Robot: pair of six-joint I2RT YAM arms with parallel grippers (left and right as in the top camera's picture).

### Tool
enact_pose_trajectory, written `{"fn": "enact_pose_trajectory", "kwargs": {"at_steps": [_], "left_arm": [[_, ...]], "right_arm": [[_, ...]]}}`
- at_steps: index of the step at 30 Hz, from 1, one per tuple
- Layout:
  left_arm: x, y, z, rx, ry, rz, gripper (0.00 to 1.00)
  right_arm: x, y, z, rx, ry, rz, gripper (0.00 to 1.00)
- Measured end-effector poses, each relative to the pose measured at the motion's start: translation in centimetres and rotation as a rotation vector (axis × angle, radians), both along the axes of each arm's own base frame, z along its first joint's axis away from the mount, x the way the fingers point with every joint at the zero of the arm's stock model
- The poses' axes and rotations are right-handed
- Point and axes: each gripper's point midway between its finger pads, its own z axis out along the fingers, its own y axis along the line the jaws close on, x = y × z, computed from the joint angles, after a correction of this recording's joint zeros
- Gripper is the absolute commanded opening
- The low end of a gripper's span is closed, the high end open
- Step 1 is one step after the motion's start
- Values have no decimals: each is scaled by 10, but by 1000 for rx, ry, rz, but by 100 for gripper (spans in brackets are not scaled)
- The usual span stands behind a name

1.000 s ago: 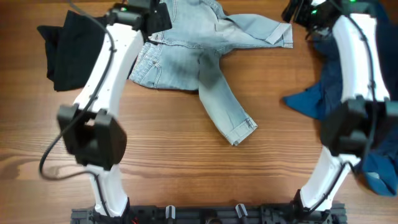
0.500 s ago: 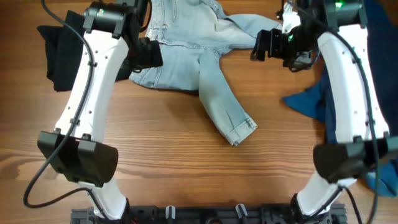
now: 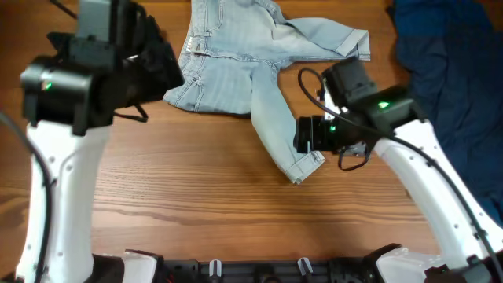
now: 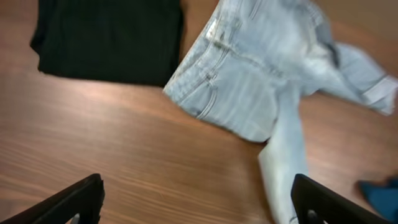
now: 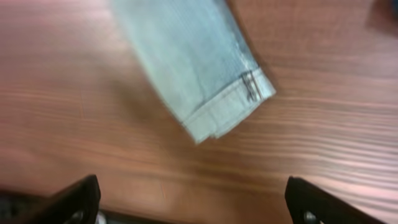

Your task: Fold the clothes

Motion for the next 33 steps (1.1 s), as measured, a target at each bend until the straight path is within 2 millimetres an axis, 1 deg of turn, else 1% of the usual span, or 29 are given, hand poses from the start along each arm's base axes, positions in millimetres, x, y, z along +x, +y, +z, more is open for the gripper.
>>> {"fn": "enact_pose_trajectory", "kwargs": {"at_steps": [2,4,5,7,8,10,13,16,19,21,25,27,28,29,31,33], "left_arm": [[8,-2,-28,13,58,1,94],[14,-3,-54,21,101,3,94],[14,-3,-68,28,130,3,94],[16,-5,-81,27,146,1,95],[17,-5,-85,26,149,0,95],[16,-6,-88,24,157,-2,96],[16,-7,-88,20,155,-4,97],[16,-7,-88,20,155,-4,97],[16,-7,-88,20,155,-4,98],[16,-7,-88,20,155,-4,97],[16,-7,-88,21,155,-4,98],[16,-7,-88,20,155,-4,98],[16,-7,-88,20,155,-4,97],[16,-7,-88,20,155,-4,98],[16,-7,-88,21,155,-4,97],[16,-7,-88,20,155,-4,98]], "right_arm": [[-2,-7,-40,2,48,-102,89],[10,-12,-67,49,26,-191,72],[15,-15,-77,73,18,-241,72],[26,-12,-94,140,-25,-319,65],[28,-10,-101,162,-30,-348,65],[22,-8,-116,198,-9,-408,63],[12,-9,-127,204,39,-461,63],[7,-10,-130,202,57,-481,62],[9,-14,-131,185,48,-496,60],[10,-15,-134,173,46,-501,56],[17,-17,-144,155,37,-511,55],[20,-19,-152,137,36,-516,50],[22,-20,-154,130,33,-518,46],[23,-20,-156,125,30,-520,40],[25,-22,-163,111,32,-526,21],[27,-23,-166,104,28,-530,4]]}}
